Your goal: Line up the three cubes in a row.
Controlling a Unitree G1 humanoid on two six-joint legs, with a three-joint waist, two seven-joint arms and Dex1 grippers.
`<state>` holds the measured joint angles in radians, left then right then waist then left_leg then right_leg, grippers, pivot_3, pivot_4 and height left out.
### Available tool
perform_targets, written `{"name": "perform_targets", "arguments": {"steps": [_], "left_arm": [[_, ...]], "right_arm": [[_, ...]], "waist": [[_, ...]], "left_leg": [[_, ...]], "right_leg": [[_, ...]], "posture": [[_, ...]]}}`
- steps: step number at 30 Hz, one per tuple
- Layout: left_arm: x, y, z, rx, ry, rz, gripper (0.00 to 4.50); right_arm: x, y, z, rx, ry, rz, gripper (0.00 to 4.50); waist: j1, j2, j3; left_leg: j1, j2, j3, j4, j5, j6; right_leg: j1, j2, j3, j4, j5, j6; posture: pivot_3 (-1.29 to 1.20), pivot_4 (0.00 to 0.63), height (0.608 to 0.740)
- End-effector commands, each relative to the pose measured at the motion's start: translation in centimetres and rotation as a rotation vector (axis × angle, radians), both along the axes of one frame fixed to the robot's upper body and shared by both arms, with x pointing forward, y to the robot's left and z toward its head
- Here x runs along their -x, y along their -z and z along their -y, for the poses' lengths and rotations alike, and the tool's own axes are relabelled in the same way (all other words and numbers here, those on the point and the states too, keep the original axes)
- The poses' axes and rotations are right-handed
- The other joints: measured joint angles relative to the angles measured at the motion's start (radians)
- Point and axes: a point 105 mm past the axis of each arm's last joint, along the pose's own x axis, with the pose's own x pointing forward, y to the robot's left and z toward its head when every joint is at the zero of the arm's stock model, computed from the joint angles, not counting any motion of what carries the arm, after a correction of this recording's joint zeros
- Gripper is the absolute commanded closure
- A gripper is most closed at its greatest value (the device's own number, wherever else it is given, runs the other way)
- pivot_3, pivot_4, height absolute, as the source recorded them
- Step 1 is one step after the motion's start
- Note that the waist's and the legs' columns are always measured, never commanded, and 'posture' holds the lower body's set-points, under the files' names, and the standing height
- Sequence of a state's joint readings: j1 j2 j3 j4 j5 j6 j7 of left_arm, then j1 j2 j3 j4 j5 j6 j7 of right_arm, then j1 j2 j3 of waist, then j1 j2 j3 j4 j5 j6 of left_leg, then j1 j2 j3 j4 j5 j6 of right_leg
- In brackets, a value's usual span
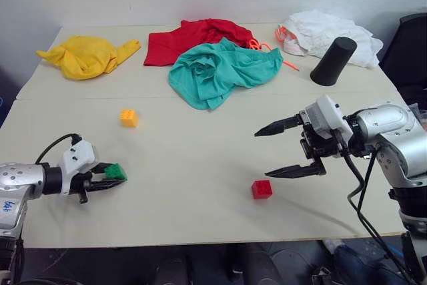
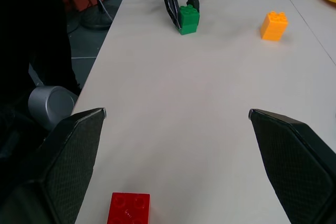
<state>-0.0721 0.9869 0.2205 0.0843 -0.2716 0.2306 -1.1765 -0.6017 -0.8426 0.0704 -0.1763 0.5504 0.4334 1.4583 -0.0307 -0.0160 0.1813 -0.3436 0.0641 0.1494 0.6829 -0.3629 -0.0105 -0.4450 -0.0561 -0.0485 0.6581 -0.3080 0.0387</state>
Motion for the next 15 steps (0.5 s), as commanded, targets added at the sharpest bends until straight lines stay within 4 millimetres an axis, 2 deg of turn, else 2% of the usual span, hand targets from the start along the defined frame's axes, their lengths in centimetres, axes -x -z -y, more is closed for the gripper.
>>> {"name": "perform_targets", "arguments": {"steps": [1, 6, 7, 10, 15], "left_arm": [[0.4, -1.2, 2.4, 0.001, 0.106, 0.014, 3.01], [1.4, -2.3, 8.4, 0.047, 0.318, 0.017, 3.01], [1.5, -2.5, 9.2, 0.054, 0.342, 0.018, 3.01], [1.8, -1.8, 13.4, 0.029, 0.466, 0.041, 3.01], [0.8, -1.2, 17.6, 0.02, 0.503, 0.078, 3.01]], "right_arm": [[0.4, -1.1, 0.4, -0.005, 0.0, 0.051, 0.0], [1.0, -0.3, 1.4, 0.041, 0.009, 0.026, 0.0], [1.1, -0.2, 1.5, 0.044, 0.011, 0.024, 0.0], [1.4, -0.1, 2.0, 0.047, 0.04, 0.011, 0.0], [2.6, 0.4, 2.5, 0.062, 0.072, -0.014, 0.0]], "waist": [[0.001, 0.0, 0.0], [0.008, 0.0, 0.0], [0.008, 0.0, 0.0], [0.008, 0.0, 0.0], [0.003, 0.0, 0.0]], "left_leg": [[0.0, 0.0, 0.0, 0.0, 0.0, 0.0], [-0.001, -0.001, -0.001, 0.0, 0.0, 0.0], [-0.001, -0.001, -0.001, 0.0, 0.0, 0.001], [-0.001, -0.002, -0.001, 0.001, 0.001, 0.001], [-0.001, -0.002, -0.001, 0.001, 0.001, 0.0]], "right_leg": [[0.0, 0.0, 0.0, 0.0, 0.0, 0.0], [0.0, -0.001, 0.0, 0.0, 0.0, 0.0], [0.0, -0.001, 0.0, 0.0, 0.0, 0.0], [0.001, -0.001, 0.0, 0.0, 0.001, 0.001], [0.001, 0.001, 0.001, 0.0, 0.001, 0.002]], "posture": [[0.0, 0.15, 0.74], [0.0, 0.15, 0.74], [0.0, 0.15, 0.74], [0.0, 0.15, 0.74], [0.0, 0.15, 0.74]]}}
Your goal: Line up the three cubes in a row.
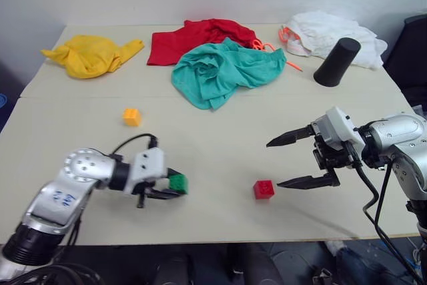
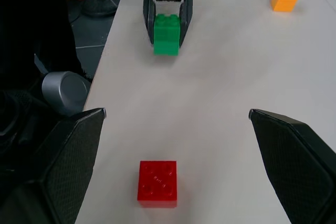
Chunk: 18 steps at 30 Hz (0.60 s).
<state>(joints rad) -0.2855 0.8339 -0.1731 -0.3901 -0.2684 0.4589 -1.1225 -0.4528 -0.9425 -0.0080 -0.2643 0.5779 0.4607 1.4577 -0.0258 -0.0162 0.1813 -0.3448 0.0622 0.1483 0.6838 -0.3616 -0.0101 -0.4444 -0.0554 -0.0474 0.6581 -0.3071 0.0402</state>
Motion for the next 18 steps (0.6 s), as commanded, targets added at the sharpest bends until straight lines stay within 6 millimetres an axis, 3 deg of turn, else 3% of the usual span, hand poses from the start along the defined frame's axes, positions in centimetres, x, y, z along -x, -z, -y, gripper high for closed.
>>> {"name": "perform_targets", "arguments": {"steps": [1, 5, 18], "left_arm": [[-1.0, -0.1, 2.7, 0.002, -0.013, 0.051, 3.01], [-1.0, 0.6, 3.9, -0.006, -0.002, 0.042, 3.01], [-0.7, 3.0, 3.1, -0.079, 0.0, -0.001, 3.01]], "right_arm": [[1.1, -0.7, 0.3, 0.007, 0.018, 0.026, 0.0], [1.8, -0.5, 0.5, 0.01, 0.042, 0.01, 0.0], [2.2, -0.4, 0.8, 0.015, 0.077, 0.012, 0.0]], "waist": [[-0.001, 0.0, 0.0], [-0.002, 0.0, 0.0], [0.002, 0.0, 0.0]], "left_leg": [[0.0, 0.0, 0.0, 0.0, 0.0, 0.0], [0.001, 0.0, 0.0, 0.0, 0.001, -0.001], [0.001, 0.0, -0.001, 0.0, 0.001, -0.001]], "right_leg": [[0.0, 0.001, 0.0, 0.0, 0.0, 0.0], [0.0, 0.001, 0.001, 0.0, 0.0, 0.0], [0.001, 0.001, 0.001, 0.001, 0.0, 0.0]], "posture": [[0.0, 0.15, 0.74], [0.0, 0.15, 0.74], [0.0, 0.15, 0.74]]}}
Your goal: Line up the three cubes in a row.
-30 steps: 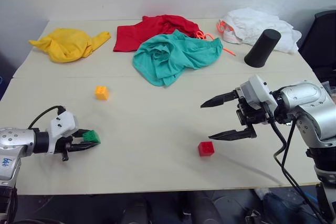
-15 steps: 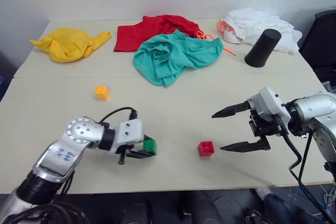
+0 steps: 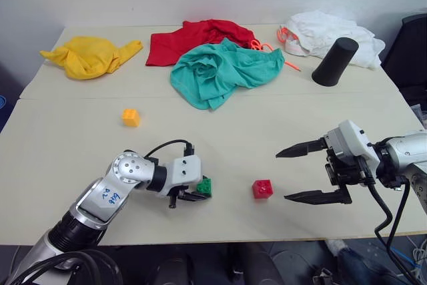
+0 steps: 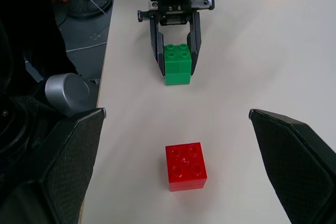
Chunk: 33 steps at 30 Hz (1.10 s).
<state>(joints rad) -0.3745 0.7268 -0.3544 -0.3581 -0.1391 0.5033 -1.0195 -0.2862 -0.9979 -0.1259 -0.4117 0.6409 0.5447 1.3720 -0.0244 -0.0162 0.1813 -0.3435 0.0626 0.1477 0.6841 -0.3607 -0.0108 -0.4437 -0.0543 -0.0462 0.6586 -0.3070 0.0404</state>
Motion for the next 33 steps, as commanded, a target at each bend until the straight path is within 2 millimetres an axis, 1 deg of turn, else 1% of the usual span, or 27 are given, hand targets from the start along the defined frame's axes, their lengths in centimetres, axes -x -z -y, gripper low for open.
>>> {"name": "perform_targets", "arguments": {"steps": [1, 5, 7, 8, 11, 13, 15, 18, 19, 20, 22, 24, 26, 27, 29, 31, 33], "left_arm": [[0.3, 0.9, -0.3, -0.031, -0.005, -0.022, 3.01], [0.5, 0.9, -0.5, -0.035, -0.008, -0.039, 3.01], [0.7, 0.9, -0.6, -0.035, -0.01, -0.051, 2.27], [0.8, 0.9, -0.7, -0.03, -0.018, -0.06, 2.06], [1.1, 0.4, -1.1, -0.006, -0.048, -0.084, 1.12], [1.3, 0.1, -1.7, 0.002, -0.078, -0.096, 0.48], [1.5, -0.2, -2.4, 0.006, -0.109, -0.11, 0.04], [2.2, -1.0, -5.4, 0.015, -0.218, -0.14, 0.04], [2.3, -1.3, -7.6, 0.006, -0.292, -0.137, 0.04], [2.5, -1.6, -9.1, -0.003, -0.339, -0.131, 0.04], [2.0, -2.0, -13.1, -0.02, -0.514, -0.089, 0.04], [1.7, -2.4, -16.0, -0.004, -0.659, -0.05, 0.04], [1.5, -2.9, -17.8, 0.039, -0.782, -0.014, 0.04], [1.2, -3.2, -18.9, 0.065, -0.873, 0.025, 0.04], [0.1, -3.9, -20.3, 0.148, -1.036, 0.098, 0.04], [-1.3, -4.8, -20.7, 0.258, -1.153, 0.162, 0.04], [-3.2, -6.0, -19.9, 0.366, -1.213, 0.235, 0.04]], "right_arm": [[0.2, -0.8, 0.0, 0.011, -0.015, 0.047, 0.0], [0.1, -0.8, -0.2, 0.009, -0.02, 0.05, 0.0], [-0.1, -0.8, -0.3, 0.008, -0.023, 0.052, 0.0], [-0.2, -0.8, -0.3, 0.006, -0.025, 0.053, 0.0], [-0.4, -0.8, -0.5, -0.001, -0.034, 0.055, 0.0], [-0.5, -0.7, -0.6, -0.002, -0.041, 0.056, 0.0], [-0.5, -0.6, -0.6, -0.003, -0.045, 0.056, 0.0], [-0.9, -0.6, -0.7, -0.009, -0.052, 0.063, 0.0], [-1.0, -0.6, -0.8, -0.014, -0.055, 0.066, 0.0], [-1.2, -0.6, -0.8, -0.016, -0.056, 0.067, 0.0], [-1.4, -0.8, -1.0, -0.027, -0.061, 0.075, 0.0], [-1.7, -1.0, -1.1, -0.043, -0.065, 0.081, 0.0], [-1.9, -1.2, -1.2, -0.059, -0.068, 0.092, 0.0], [-2.0, -1.5, -1.4, -0.071, -0.071, 0.099, 0.0], [-2.2, -2.0, -1.8, -0.1, -0.075, 0.113, 0.0], [-2.5, -2.4, -2.2, -0.128, -0.071, 0.128, 0.0], [-3.1, -2.5, -2.4, -0.131, -0.057, 0.153, 0.0]], "waist": [[0.0, 0.0, 0.0], [0.0, 0.0, 0.0], [-0.002, 0.0, 0.0], [-0.003, 0.0, 0.0], [-0.002, 0.0, 0.0], [-0.003, 0.0, 0.0], [-0.003, 0.0, 0.0], [-0.008, 0.0, 0.0], [-0.008, 0.0, 0.0], [-0.01, 0.0, 0.0], [-0.006, 0.0, 0.0], [-0.002, 0.0, 0.0], [0.002, 0.0, 0.0], [0.003, 0.0, 0.0], [0.004, -0.001, 0.0], [0.008, -0.001, 0.0], [0.014, -0.002, -0.001]], "left_leg": [[0.0, 0.0, 0.0, 0.0, 0.0, 0.0], [0.0, 0.0, 0.0, 0.0, 0.0, 0.0], [0.0, 0.0, 0.0, 0.0, 0.0, 0.0], [0.0, 0.0, 0.0, 0.0, 0.0, 0.0], [0.0, 0.0, 0.0, 0.0, 0.0, 0.0], [0.0, 0.0, 0.0, 0.0, 0.0, 0.0], [0.0, 0.001, 0.0, 0.0, 0.0, 0.0], [0.001, 0.001, 0.0, 0.0, 0.0, 0.0], [0.001, 0.002, 0.0, 0.0, 0.0, 0.0], [0.001, 0.002, 0.0, 0.0, 0.0, 0.0], [0.001, 0.002, 0.0, 0.0, 0.0, 0.0], [0.001, 0.002, 0.0, 0.0, 0.0, 0.0], [0.001, 0.001, 0.0, 0.0, 0.0, 0.0], [0.001, 0.0, 0.0, 0.0, 0.0, 0.001], [0.0, -0.001, 0.0, 0.0, -0.001, 0.002], [0.0, -0.001, 0.0, 0.0, -0.001, 0.003], [0.0, -0.001, -0.001, 0.0, 0.0, 0.003]], "right_leg": [[0.0, 0.0, 0.0, 0.0, 0.0, 0.0], [0.0, 0.0, 0.0, 0.0, 0.0, 0.0], [0.0, 0.0, 0.0, 0.0, 0.0, 0.0], [0.0, 0.0, 0.0, 0.0, 0.0, 0.0], [0.0, 0.0, 0.0, 0.0, 0.0, 0.0], [0.0, 0.0, 0.0, 0.0, 0.0, 0.0], [0.0, 0.0, 0.0, 0.0, 0.0, 0.0], [0.0, 0.0, 0.0, 0.0, 0.0, 0.0], [0.0, 0.001, 0.0, 0.0, 0.0, 0.0], [0.0, 0.0, 0.0, 0.0, 0.0, 0.0], [0.0, 0.0, 0.0, 0.0, -0.001, -0.001], [0.0, 0.0, 0.0, 0.0, -0.001, -0.001], [0.0, -0.002, -0.001, 0.0, -0.001, -0.001], [0.001, -0.002, -0.001, 0.0, -0.001, -0.001], [0.001, -0.004, -0.001, -0.001, 0.0, -0.001], [0.001, -0.004, -0.002, 0.0, 0.0, 0.0], [0.001, -0.004, -0.002, 0.0, 0.0, 0.0]], "posture": [[0.0, 0.15, 0.74], [0.0, 0.15, 0.74], [0.0, 0.15, 0.74], [0.0, 0.15, 0.74], [0.0, 0.15, 0.74], [0.0, 0.15, 0.74], [0.0, 0.15, 0.74], [0.0, 0.15, 0.74], [0.0, 0.15, 0.74], [0.0, 0.15, 0.74], [0.0, 0.15, 0.74], [0.0, 0.15, 0.74], [0.0, 0.15, 0.74], [0.0, 0.15, 0.74], [0.0, 0.15, 0.74], [0.0, 0.15, 0.74], [0.0, 0.15, 0.74]]}}
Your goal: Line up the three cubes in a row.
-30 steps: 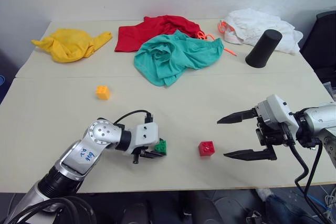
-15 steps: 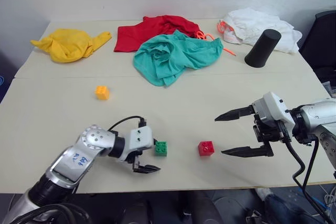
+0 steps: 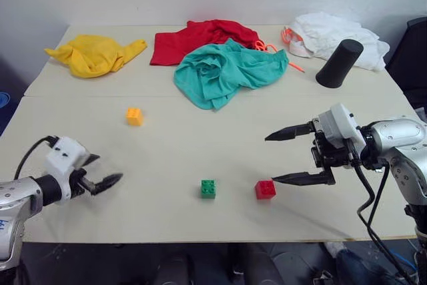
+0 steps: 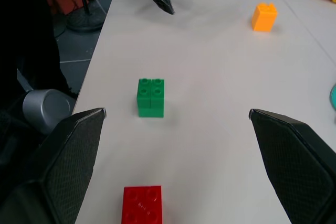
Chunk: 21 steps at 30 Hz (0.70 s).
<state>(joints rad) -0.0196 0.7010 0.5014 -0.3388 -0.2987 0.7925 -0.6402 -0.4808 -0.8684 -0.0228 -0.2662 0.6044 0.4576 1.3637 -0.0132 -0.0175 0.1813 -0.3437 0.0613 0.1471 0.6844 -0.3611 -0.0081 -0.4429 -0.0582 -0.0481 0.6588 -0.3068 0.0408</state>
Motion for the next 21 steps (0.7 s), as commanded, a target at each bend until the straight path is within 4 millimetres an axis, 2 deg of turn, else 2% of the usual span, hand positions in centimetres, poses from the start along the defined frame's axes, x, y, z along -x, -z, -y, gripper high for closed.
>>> {"name": "perform_targets", "arguments": {"steps": [1, 5, 10, 13, 21], "left_arm": [[-2.2, -2.2, 0.5, 0.031, -0.118, 0.143, 0.04], [-5.2, -1.9, 1.8, 0.061, -0.16, 0.167, 0.04], [-9.4, -1.9, 1.6, 0.06, -0.218, 0.174, 0.04], [-11.9, -2.4, 3.3, 0.064, -0.133, 0.179, 0.04], [-14.4, -2.0, 5.0, 0.051, -0.063, 0.166, 0.04]], "right_arm": [[-0.4, -0.8, -0.4, -0.017, 0.0, 0.057, 0.0], [-0.5, -1.0, -0.5, -0.023, -0.008, 0.048, 0.0], [-0.5, -1.2, -0.8, -0.027, -0.017, 0.053, 0.0], [-0.6, -1.3, -1.1, -0.035, -0.019, 0.056, 0.0], [-0.2, -1.0, -1.5, -0.045, -0.015, 0.056, 0.0]], "waist": [[0.007, -0.002, -0.001], [0.011, -0.003, -0.002], [0.008, -0.004, -0.002], [0.011, -0.004, -0.002], [0.009, -0.004, -0.001]], "left_leg": [[0.0, 0.0, 0.0, 0.0, 0.0, 0.0], [0.0, 0.0, 0.0, 0.0, 0.0, 0.0], [0.0, 0.0, 0.001, 0.0, 0.001, -0.001], [0.0, 0.0, 0.001, 0.0, 0.001, -0.002], [-0.001, 0.0, 0.002, 0.0, 0.001, -0.002]], "right_leg": [[0.0, 0.0, 0.0, 0.0, 0.0, 0.001], [0.0, 0.0, 0.0, 0.0, 0.0, 0.001], [0.0, 0.001, -0.001, 0.0, 0.0, 0.001], [0.0, 0.001, -0.001, 0.001, 0.0, 0.001], [-0.001, 0.001, -0.002, 0.001, 0.001, 0.001]], "posture": [[0.0, 0.15, 0.74], [0.0, 0.15, 0.74], [0.0, 0.15, 0.74], [0.0, 0.15, 0.74], [0.0, 0.15, 0.74]]}}
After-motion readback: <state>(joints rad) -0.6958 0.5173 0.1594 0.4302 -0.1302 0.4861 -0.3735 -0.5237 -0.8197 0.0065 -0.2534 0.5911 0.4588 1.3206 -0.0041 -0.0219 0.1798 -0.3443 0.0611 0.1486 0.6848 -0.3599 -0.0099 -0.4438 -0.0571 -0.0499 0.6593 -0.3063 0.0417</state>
